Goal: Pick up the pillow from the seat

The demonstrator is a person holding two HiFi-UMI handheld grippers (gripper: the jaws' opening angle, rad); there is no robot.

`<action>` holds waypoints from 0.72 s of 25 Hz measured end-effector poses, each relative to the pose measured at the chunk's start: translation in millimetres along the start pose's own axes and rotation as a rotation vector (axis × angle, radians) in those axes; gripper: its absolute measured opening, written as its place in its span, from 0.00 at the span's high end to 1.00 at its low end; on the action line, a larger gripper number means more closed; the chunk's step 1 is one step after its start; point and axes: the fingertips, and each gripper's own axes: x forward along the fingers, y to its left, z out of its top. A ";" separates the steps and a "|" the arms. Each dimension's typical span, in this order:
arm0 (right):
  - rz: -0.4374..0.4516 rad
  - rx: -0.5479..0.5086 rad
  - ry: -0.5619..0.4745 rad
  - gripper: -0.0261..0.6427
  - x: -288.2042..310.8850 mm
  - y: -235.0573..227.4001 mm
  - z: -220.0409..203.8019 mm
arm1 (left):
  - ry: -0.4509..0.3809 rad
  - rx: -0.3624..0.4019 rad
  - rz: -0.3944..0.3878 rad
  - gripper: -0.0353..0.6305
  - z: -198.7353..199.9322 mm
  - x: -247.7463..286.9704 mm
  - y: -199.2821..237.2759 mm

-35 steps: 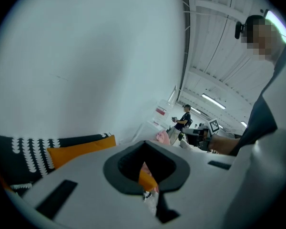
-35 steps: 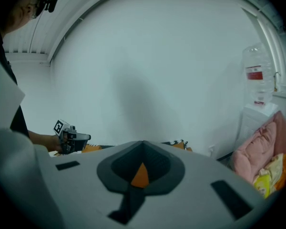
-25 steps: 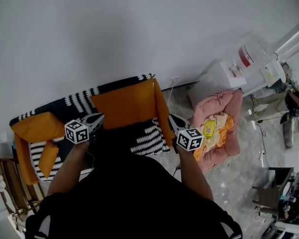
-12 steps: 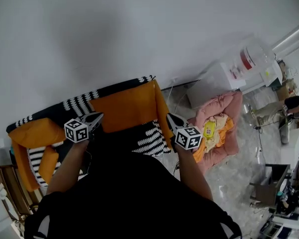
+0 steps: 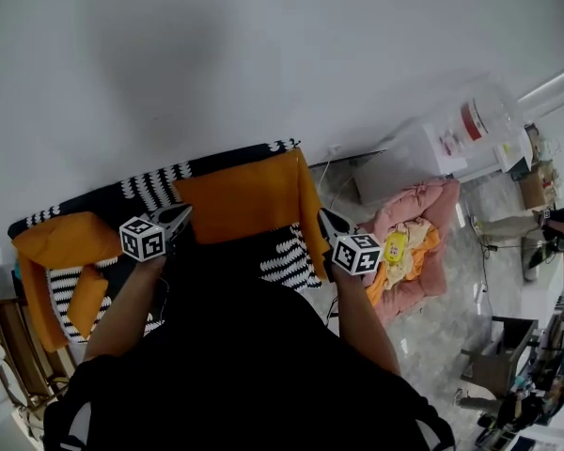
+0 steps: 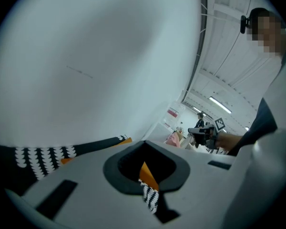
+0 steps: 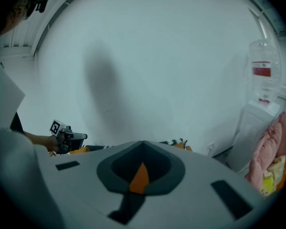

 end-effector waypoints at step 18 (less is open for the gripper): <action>0.179 -0.029 0.070 0.96 61.0 -37.8 36.5 | -0.044 -0.090 0.215 0.94 -18.6 -1.2 8.3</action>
